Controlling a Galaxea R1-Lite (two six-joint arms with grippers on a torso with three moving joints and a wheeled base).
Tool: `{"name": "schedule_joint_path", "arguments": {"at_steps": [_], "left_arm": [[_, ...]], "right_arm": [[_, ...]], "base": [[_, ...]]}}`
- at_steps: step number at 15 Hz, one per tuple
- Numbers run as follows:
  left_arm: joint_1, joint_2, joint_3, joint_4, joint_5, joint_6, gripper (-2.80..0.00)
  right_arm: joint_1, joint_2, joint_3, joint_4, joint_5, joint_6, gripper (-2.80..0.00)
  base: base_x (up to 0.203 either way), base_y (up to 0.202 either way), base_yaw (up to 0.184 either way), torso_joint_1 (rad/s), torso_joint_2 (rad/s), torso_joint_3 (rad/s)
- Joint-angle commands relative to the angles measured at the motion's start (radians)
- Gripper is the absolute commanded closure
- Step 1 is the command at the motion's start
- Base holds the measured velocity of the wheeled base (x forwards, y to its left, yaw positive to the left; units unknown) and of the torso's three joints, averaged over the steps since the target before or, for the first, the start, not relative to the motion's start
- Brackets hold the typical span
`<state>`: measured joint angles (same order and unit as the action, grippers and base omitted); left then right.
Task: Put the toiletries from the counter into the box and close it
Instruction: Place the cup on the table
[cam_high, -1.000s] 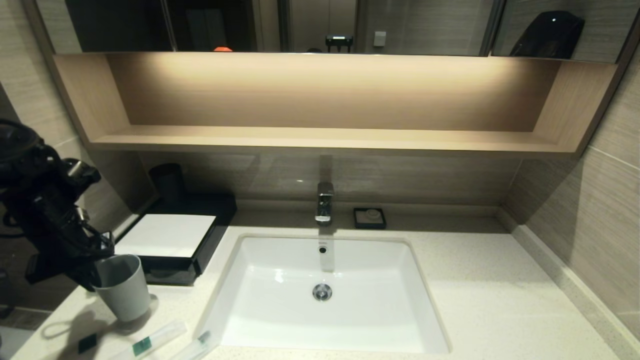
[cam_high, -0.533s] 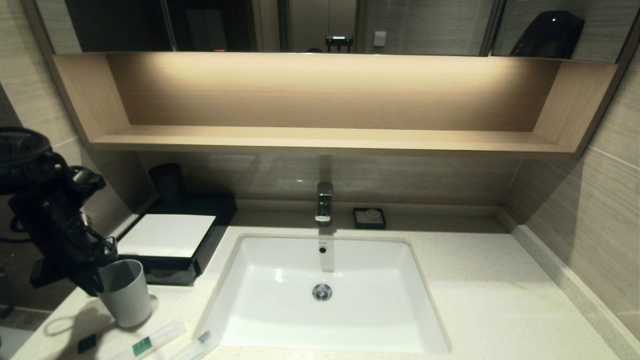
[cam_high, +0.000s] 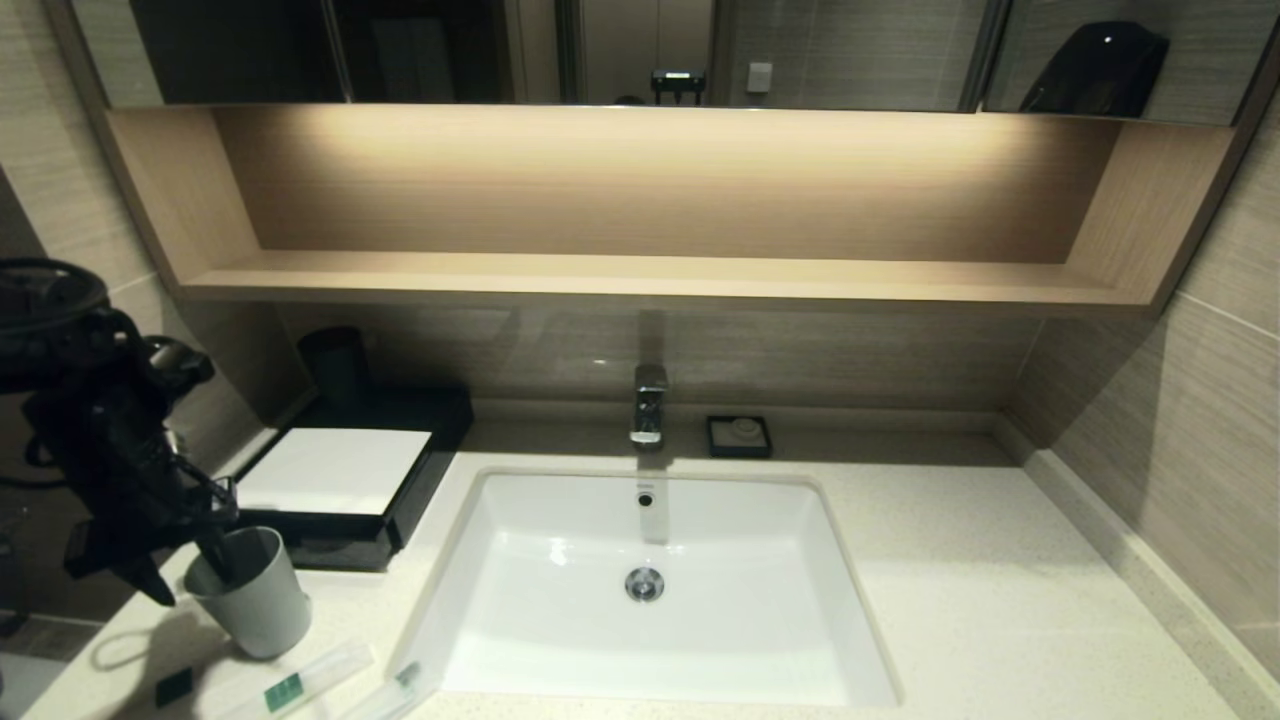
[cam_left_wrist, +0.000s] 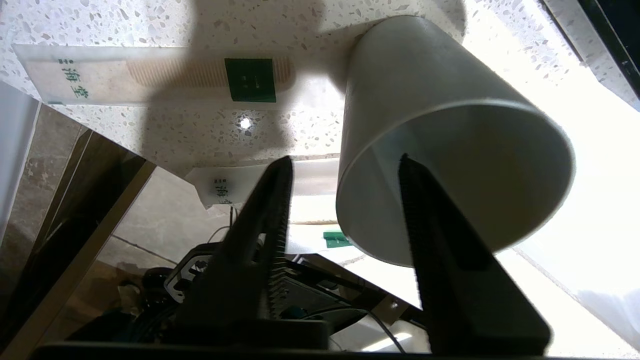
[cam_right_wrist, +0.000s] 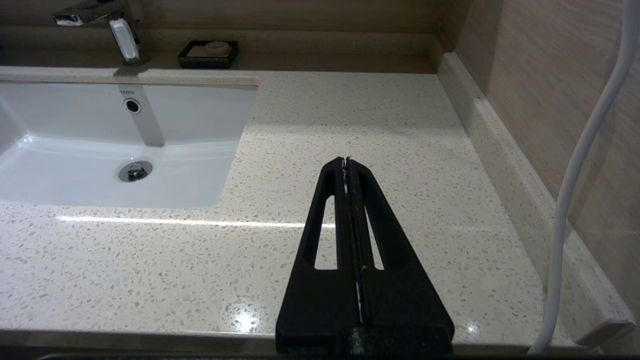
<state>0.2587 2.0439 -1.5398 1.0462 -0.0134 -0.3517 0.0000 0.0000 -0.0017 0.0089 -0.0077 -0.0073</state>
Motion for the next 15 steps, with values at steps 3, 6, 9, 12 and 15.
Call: {"name": "schedule_joint_path", "arguments": {"at_steps": [3,6,9,12,15], "left_arm": [[0.002,-0.009,-0.005,0.005,-0.002,-0.003,-2.80],[0.002,-0.092,-0.002,-0.008,-0.006,-0.004,-2.80],[0.001,-0.216,0.007,-0.026,-0.010,-0.002,-2.80],[0.001,-0.364,0.044,-0.053,-0.009,0.016,-2.80],[-0.003,-0.509,0.325,-0.233,-0.003,0.095,-0.26]], "right_arm": [[0.000,0.000,0.000,0.000,0.000,0.000,0.00],[0.000,0.000,0.000,0.000,0.000,0.000,0.00],[0.000,0.000,0.000,0.000,0.000,0.000,0.00],[0.000,0.000,0.000,0.000,0.000,0.000,0.00],[0.000,0.000,0.000,0.000,0.000,0.000,0.00]], "base": [[0.000,0.000,0.000,0.000,0.00,0.000],[0.000,0.000,0.000,0.000,0.00,0.000],[0.000,0.000,0.000,0.000,0.00,0.000],[0.000,0.000,0.000,0.000,0.00,0.000],[0.000,0.000,0.000,0.000,0.00,0.000]]}}
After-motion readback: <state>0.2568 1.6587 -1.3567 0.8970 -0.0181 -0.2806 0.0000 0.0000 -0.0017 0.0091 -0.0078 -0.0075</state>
